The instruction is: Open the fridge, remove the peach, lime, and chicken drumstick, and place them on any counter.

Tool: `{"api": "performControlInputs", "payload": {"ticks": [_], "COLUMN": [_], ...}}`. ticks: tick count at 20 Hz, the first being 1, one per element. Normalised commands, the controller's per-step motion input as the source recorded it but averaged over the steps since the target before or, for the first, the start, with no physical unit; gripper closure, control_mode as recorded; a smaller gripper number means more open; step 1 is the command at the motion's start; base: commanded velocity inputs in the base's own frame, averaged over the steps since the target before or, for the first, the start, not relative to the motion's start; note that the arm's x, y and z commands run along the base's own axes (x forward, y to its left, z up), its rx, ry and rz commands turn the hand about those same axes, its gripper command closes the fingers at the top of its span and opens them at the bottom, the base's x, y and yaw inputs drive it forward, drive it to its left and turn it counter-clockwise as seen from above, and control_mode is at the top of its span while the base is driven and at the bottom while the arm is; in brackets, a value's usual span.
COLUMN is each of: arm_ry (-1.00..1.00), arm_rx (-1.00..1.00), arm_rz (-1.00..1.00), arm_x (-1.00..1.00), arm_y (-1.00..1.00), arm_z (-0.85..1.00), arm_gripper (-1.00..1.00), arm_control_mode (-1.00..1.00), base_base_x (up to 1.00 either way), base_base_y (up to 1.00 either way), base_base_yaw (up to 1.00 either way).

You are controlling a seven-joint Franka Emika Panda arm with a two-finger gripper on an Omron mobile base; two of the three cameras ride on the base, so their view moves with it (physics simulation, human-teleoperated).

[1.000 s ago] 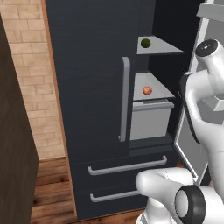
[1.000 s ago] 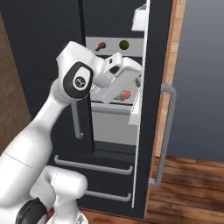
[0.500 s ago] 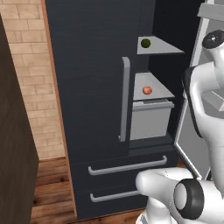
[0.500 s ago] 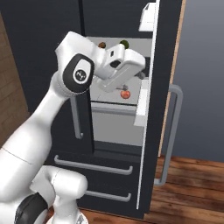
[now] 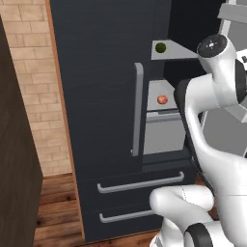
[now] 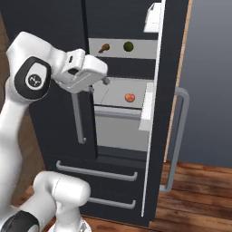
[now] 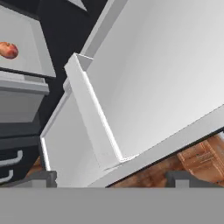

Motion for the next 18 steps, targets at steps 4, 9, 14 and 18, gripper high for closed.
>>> {"api": "performControlInputs", "payload": {"ticks": [4,9,14,18], "arm_ry": [0.19,0.26,0.10,0.00], "arm_rx": [0.33,0.40,0.14,0.01], "arm_rz": [0.15,0.18,0.12,0.00], "arm_x": [-0.15,0.00,0.00,0.01], "arm_y": [0.98,1.00,0.50,-0.01], "arm_z": [-0.02,-0.23,-0.09,-0.13], "arm_gripper": [-1.00,-1.00,-1.00,-1.00], "arm_control_mode": [-1.00,-1.00,-1.00,-1.00], "base_base_x": [0.00,0.00,0.00,0.00], "base_base_y": [0.00,0.00,0.00,0.00], "base_base_yaw": [0.00,0.00,0.00,0.00]}}
